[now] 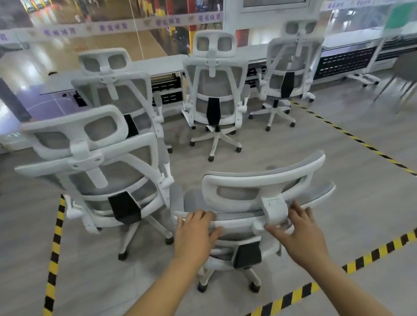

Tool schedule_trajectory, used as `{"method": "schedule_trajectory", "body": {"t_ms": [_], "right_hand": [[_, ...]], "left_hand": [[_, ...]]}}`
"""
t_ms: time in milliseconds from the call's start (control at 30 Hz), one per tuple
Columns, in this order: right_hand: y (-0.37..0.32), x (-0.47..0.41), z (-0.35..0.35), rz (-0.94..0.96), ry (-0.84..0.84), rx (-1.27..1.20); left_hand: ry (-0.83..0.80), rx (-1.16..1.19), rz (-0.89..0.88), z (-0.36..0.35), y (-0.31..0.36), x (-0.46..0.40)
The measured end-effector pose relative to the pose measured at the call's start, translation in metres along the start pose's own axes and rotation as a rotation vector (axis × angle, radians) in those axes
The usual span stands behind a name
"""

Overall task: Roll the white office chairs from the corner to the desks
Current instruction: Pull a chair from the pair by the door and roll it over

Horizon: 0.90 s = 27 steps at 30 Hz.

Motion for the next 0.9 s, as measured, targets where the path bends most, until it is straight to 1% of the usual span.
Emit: {"method": "schedule_trajectory", "body": {"t_ms": [133, 333, 567, 633, 767, 900], "right_hand": [[0.009, -0.078, 0.014, -0.014, -0.009, -0.01], [0.015, -0.189, 0.028, -0.043, -0.031, -0.038], [0.024, -0.311, 0.049, -0.075, -0.062, -0.086], [0.026, -0.335, 0.053, -0.078, -0.074, -0.084], [0.028, -0.382, 0.062, -0.074, -0.092, 0.02], [0.031, -0.4, 0.065, -0.047, -0.109, 0.089]], "left_hand": [[-0.044, -0.003, -0.013, -0.011, 0.012, -0.082], [-0.061, 0.002, -0.051, -0.03, 0.014, -0.202], [-0.017, -0.019, -0.1, -0.054, 0.018, -0.319], [-0.002, -0.018, -0.1, -0.061, 0.017, -0.342], [0.047, -0.013, -0.121, -0.068, 0.017, -0.39], [0.015, 0.009, -0.107, -0.073, 0.015, -0.421]]}}
Point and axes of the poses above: each hand's wrist, its own x-axis away from the middle knuckle, its own z-axis out of the back of the hand, y = z × x, the point moved 2 cm from there along -x, towards the middle knuckle, and after that the axes turned 9 degrees about x, right-handed, at the moved point
